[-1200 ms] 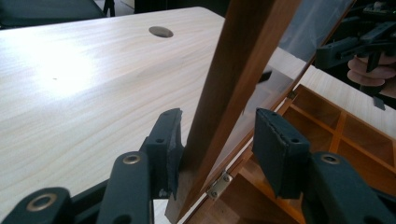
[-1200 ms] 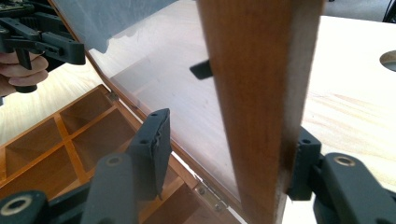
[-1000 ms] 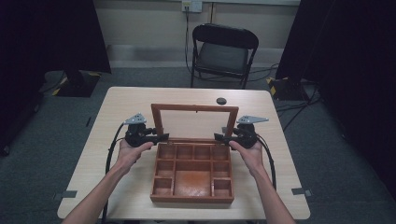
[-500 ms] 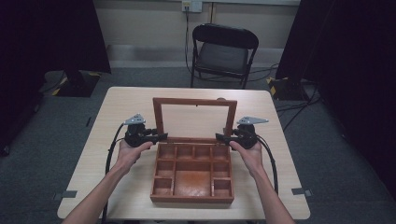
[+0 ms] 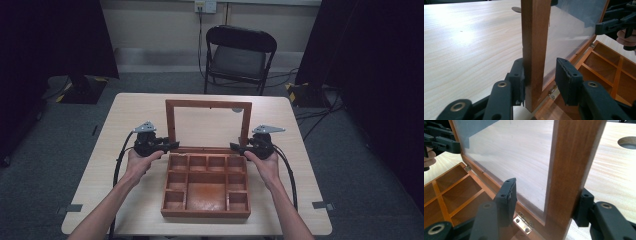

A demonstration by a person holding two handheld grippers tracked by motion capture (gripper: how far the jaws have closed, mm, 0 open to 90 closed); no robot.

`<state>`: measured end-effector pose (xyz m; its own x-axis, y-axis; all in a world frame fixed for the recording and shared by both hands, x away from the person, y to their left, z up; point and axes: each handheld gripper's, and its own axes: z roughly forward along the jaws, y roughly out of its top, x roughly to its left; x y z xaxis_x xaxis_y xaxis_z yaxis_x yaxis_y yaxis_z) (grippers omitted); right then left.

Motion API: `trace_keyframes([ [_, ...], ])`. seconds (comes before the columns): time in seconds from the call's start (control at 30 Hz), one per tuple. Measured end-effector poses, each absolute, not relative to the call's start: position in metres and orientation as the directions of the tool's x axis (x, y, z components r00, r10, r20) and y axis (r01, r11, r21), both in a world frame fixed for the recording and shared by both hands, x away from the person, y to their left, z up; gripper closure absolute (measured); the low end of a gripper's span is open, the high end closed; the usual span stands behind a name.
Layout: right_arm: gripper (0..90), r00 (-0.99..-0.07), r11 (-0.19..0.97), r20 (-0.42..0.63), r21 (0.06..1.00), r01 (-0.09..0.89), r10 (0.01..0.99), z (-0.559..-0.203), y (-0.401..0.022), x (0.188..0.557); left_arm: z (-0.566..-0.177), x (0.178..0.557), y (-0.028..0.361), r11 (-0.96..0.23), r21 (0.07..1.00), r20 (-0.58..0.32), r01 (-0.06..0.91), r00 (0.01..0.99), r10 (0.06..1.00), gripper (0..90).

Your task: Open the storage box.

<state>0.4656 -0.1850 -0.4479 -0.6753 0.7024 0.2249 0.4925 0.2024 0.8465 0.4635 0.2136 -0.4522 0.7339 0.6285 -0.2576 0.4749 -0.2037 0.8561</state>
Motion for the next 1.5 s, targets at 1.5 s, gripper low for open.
trace_keyframes([
  [1.5,27.2,-0.628,0.161,0.309,0.801,0.577,0.714,-0.47,-0.179,0.484,-0.468,0.483,0.217,-0.198,0.81,-0.319,0.552,0.698,0.641,50.0],
])
